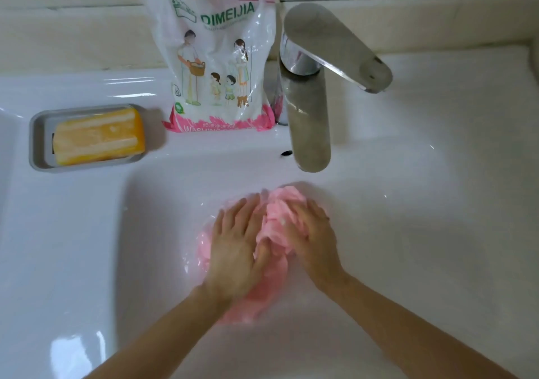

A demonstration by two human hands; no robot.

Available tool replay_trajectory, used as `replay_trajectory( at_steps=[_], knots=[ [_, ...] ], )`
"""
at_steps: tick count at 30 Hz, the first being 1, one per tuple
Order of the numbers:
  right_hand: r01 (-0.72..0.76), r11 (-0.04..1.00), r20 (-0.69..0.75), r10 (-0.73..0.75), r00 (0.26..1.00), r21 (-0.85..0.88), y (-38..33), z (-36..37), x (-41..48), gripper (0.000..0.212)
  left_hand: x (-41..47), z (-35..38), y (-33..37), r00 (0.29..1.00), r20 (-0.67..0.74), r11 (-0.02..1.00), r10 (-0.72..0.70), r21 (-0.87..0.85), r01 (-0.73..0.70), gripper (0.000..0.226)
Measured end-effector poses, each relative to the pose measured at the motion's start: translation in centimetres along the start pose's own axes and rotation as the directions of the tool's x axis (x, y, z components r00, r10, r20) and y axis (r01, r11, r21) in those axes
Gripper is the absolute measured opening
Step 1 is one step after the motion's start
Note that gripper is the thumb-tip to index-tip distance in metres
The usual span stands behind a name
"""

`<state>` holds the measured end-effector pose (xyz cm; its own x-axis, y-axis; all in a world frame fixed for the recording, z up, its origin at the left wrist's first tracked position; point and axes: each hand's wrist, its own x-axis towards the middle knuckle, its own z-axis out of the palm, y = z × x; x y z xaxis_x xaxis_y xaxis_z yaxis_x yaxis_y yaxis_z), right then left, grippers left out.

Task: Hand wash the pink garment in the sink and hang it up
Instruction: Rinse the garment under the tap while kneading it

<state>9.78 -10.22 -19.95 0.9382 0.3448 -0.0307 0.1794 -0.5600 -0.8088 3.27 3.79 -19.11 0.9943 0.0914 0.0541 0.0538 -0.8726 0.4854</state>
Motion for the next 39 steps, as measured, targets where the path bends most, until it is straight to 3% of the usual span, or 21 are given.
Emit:
replay_trajectory(
  at_steps=[2,5,10,13,16,18,20,22,24,26,28,31,36,39],
  knots=[
    [0.137,0.955,0.081,-0.119,0.990,-0.262,1.1,1.5,-1.3,0.049,-1.7,1.3,-0.3,0.996,0.089,0.994,0.026,0.100,-0.034,0.068],
    [0.151,0.870,0.075,-0.131,0.988,-0.470,2.3,3.9,-1.5,0.050,-2.3,2.6,-1.1,0.981,0.192,0.970,-0.008,0.240,-0.039,0.081],
    [0.120,0.812,-0.179,-0.266,0.947,-0.571,2.8,6.1,-0.2,0.034,-0.6,4.5,-3.1,0.999,0.024,0.937,0.033,0.347,-0.039,0.039],
    [0.032,0.838,-0.276,-0.216,0.937,-0.545,2.8,6.5,1.5,0.022,0.3,6.0,-3.7,0.999,-0.018,0.959,-0.027,0.283,0.031,0.030],
    [-0.066,0.900,-0.349,-0.099,0.932,-0.430,2.2,6.4,3.2,0.023,1.9,5.2,-3.2,0.969,0.190,0.981,-0.161,0.139,0.135,0.033],
    [-0.224,0.898,-0.339,0.090,0.937,-0.379,0.9,6.1,4.1,0.039,3.4,2.6,-1.9,0.930,0.261,0.965,-0.259,0.116,0.236,0.037],
    [-0.391,0.897,-0.293,0.324,0.900,-0.209,-0.2,5.3,4.3,0.051,4.2,0.6,-1.0,0.925,0.152,0.937,-0.348,0.044,0.345,0.046],
    [-0.393,0.918,-0.173,0.397,0.901,0.059,-0.9,3.6,3.0,0.053,3.0,-0.9,-0.8,0.950,0.000,0.942,-0.311,-0.131,0.308,0.049],
    [-0.211,0.975,-0.108,0.217,0.970,0.065,-1.3,1.6,0.8,0.054,0.6,-1.7,-0.9,0.990,-0.071,0.984,-0.119,-0.145,0.108,0.042],
    [-0.036,0.992,0.027,0.039,0.999,-0.118,-0.8,1.0,-1.2,0.062,-1.7,-0.6,-1.4,0.997,0.075,0.999,-0.004,-0.048,0.007,0.053],
    [0.058,0.940,0.113,-0.021,0.993,-0.335,0.6,2.0,-2.2,0.066,-3.0,1.1,-1.9,0.981,0.192,0.997,-0.028,0.072,0.015,0.073],
    [0.085,0.852,0.093,-0.043,0.995,-0.517,2.1,3.7,-1.7,0.066,-2.9,2.5,-2.1,0.964,0.255,0.983,-0.079,0.178,0.034,0.077],
    [0.121,0.808,-0.012,-0.157,0.988,-0.577,2.8,4.8,0.4,0.050,-1.3,4.3,-2.0,0.996,0.060,0.937,-0.069,0.347,0.044,0.042],
    [0.126,0.835,-0.068,-0.191,0.979,-0.535,2.9,4.8,2.1,0.032,0.1,5.2,-2.7,0.999,0.027,0.913,-0.041,0.406,0.027,0.033]
  ],
)
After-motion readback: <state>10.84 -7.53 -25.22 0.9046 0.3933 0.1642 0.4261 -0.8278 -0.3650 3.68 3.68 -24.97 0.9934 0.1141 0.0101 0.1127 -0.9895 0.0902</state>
